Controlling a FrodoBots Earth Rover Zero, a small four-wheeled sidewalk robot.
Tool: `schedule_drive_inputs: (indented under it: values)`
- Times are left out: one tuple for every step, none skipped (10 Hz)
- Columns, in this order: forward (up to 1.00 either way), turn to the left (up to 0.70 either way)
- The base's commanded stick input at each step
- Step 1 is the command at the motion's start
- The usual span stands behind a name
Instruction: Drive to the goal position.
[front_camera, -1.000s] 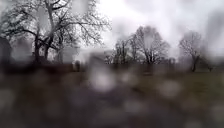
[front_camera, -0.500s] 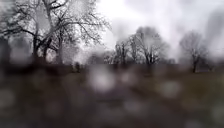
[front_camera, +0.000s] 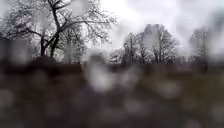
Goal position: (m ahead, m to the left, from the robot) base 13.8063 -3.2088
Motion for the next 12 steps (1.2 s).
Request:
schedule_drive_inputs:
  values:
    - [0.7, 0.25]
    - [0.7, 0.05]
    - [0.7, 0.0]
    - [0.7, 0.0]
    - [0.7, 0.0]
    - [0.7, 0.0]
    - [0.7, 0.0]
    - [0.7, 0.0]
    - [0.7, 0.0]
    - [0.7, 0.0]
    - [0.71, 0.0]
    - [0.82, 0.0]
